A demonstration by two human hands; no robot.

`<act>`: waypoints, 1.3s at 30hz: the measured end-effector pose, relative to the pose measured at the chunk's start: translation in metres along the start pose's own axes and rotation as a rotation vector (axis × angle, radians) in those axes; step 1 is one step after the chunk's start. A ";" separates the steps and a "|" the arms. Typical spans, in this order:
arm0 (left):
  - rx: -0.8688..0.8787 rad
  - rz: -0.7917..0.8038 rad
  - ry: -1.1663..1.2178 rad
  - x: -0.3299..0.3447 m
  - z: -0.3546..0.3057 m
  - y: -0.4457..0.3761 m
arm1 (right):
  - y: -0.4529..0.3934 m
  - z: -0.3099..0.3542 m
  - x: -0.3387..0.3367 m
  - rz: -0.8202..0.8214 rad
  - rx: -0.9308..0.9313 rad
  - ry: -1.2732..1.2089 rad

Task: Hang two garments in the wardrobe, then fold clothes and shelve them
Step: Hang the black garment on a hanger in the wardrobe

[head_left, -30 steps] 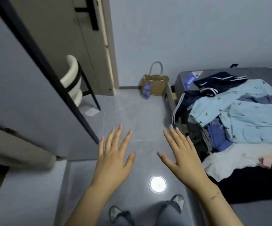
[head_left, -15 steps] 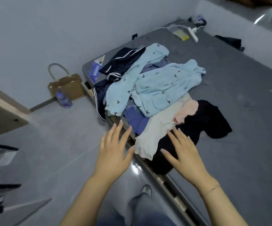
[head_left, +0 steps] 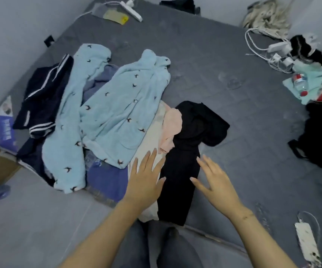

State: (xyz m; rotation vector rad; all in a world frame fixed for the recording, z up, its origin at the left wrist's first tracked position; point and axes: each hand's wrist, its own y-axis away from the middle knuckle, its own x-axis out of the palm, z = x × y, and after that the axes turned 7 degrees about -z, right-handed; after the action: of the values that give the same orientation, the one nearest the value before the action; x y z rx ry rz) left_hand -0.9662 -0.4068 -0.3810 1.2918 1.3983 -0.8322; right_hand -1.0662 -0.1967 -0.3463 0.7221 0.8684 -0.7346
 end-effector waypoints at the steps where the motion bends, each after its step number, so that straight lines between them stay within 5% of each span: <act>1: 0.020 0.025 -0.002 0.014 0.007 -0.022 | -0.015 -0.008 0.007 -0.001 0.056 -0.019; 10: 0.187 0.036 -0.034 0.160 0.028 -0.195 | -0.157 -0.099 0.109 -0.083 0.374 -0.368; 14: 0.033 0.139 -0.134 0.238 0.053 -0.236 | -0.228 -0.137 0.145 -0.371 0.659 -0.757; 17: 0.070 0.060 -0.201 0.272 0.071 -0.240 | -0.281 -0.153 0.166 -0.483 0.877 -0.958; 21: 0.133 -0.046 -0.150 0.294 0.081 -0.244 | -0.321 -0.163 0.193 -0.581 0.937 -0.809; 24: 0.113 0.007 -0.123 0.299 0.083 -0.246 | -0.322 -0.176 0.197 -0.730 1.024 -1.205; 30: 0.008 0.143 0.122 0.274 0.082 -0.246 | -0.253 -0.184 0.173 -0.288 1.165 -2.107; 35: -0.218 0.073 0.776 0.215 0.050 -0.225 | -0.178 -0.173 0.163 -0.293 1.223 -2.287; 39: -0.189 -0.031 0.816 0.175 0.010 -0.204 | -0.120 -0.190 0.139 -0.371 1.243 -2.182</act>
State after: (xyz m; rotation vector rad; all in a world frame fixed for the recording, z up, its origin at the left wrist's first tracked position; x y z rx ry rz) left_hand -1.1472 -0.4073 -0.5805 1.5330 2.0684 -0.1549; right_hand -1.1766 -0.1476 -0.5817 0.3341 -1.6369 -1.7353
